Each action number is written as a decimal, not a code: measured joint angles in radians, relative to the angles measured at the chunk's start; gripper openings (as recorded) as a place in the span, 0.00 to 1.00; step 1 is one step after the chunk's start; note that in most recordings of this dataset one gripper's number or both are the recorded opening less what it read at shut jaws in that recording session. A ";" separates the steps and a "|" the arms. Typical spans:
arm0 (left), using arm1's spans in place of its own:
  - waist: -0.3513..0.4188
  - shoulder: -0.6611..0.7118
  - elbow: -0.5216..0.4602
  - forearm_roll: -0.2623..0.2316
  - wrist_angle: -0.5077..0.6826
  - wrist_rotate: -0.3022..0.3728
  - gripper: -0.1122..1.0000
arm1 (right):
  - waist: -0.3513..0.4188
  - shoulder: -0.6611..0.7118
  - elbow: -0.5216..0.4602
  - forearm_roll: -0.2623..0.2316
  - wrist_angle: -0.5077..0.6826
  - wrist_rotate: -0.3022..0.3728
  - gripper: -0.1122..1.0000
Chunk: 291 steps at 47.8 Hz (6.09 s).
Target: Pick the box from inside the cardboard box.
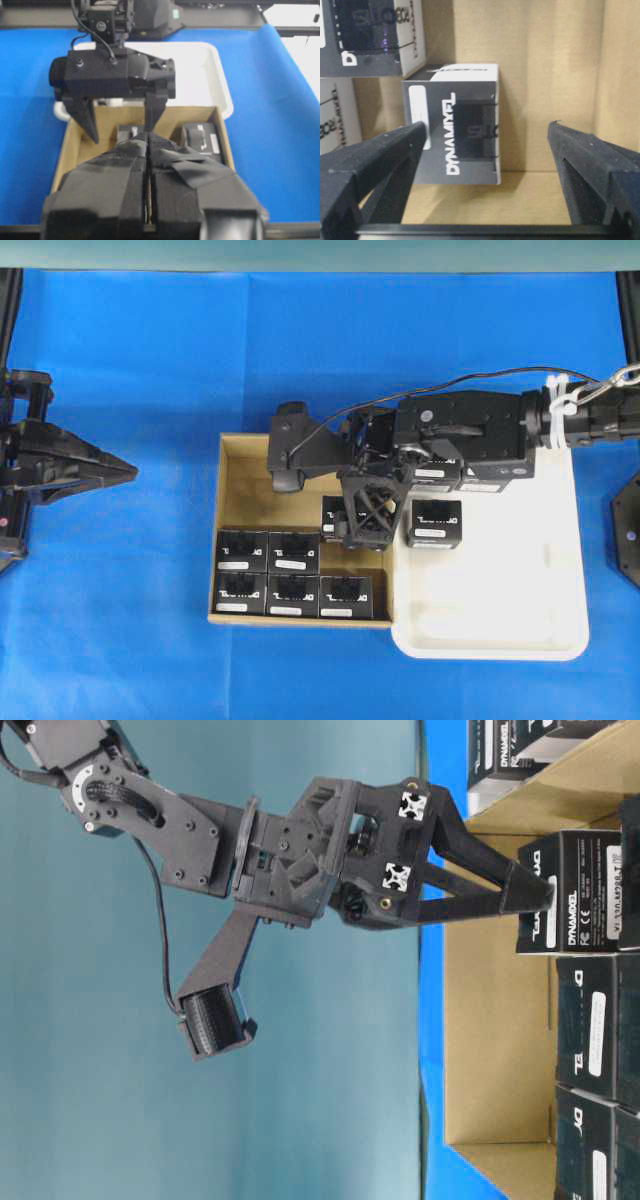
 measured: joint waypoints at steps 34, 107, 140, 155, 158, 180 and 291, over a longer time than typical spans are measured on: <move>0.000 0.012 0.000 0.000 -0.009 -0.002 0.08 | 0.043 -0.015 0.002 0.008 0.008 0.000 0.98; 0.015 0.031 0.000 -0.002 -0.011 -0.002 0.08 | 0.067 0.005 0.015 -0.031 -0.069 -0.028 0.67; 0.011 0.020 0.002 0.000 -0.009 -0.002 0.08 | -0.011 -0.353 -0.063 -0.029 0.285 -0.011 0.67; 0.009 0.018 0.000 0.000 -0.011 -0.002 0.08 | 0.005 -0.561 0.156 -0.029 0.311 0.089 0.67; 0.009 0.018 0.000 0.000 -0.011 -0.002 0.08 | 0.011 -0.601 0.209 -0.031 0.313 0.091 0.67; 0.009 0.017 -0.003 0.000 -0.018 -0.002 0.08 | 0.051 -0.657 0.488 -0.031 0.176 0.081 0.67; 0.008 0.029 -0.005 0.000 -0.037 -0.002 0.08 | 0.055 -0.672 0.568 -0.029 -0.089 0.158 0.97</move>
